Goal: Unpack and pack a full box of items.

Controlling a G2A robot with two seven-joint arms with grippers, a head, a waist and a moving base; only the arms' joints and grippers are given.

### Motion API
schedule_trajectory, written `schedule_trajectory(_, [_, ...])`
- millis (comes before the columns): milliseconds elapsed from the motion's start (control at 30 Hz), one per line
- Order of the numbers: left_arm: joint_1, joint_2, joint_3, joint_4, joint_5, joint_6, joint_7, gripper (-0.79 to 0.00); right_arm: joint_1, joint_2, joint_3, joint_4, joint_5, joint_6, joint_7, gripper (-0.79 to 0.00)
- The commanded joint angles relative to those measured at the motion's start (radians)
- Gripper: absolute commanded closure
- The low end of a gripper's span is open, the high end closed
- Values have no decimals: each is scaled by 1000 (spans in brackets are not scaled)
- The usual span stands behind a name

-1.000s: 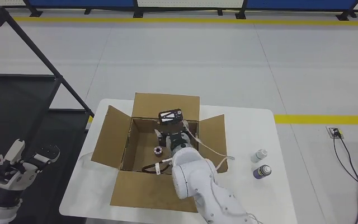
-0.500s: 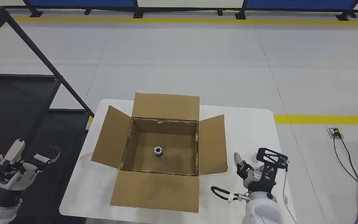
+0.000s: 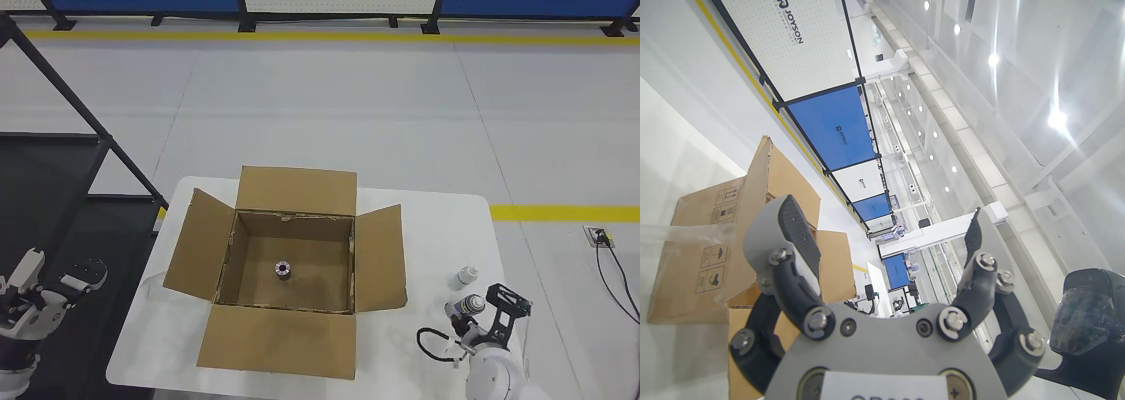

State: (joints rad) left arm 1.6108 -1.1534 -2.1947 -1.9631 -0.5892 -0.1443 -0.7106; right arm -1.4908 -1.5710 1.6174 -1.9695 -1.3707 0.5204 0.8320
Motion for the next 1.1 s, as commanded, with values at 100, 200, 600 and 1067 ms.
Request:
schedule_trajectory(100, [0, 0, 0, 0, 0, 0, 0, -785, 87, 6, 29, 114, 39, -36, -2, -782])
schedule_trajectory(200, [0, 0, 0, 0, 0, 0, 0, -785, 135, 10, 33, 169, 32, -47, 10, -763])
schedule_trajectory(600, [0, 0, 0, 0, 0, 0, 0, -785, 220, 18, 28, 232, -29, 4, 78, 0])
schedule_trajectory(1067, [0, 0, 0, 0, 0, 0, 0, -785, 71, -2, -168, -190, -244, 264, 1, 0])
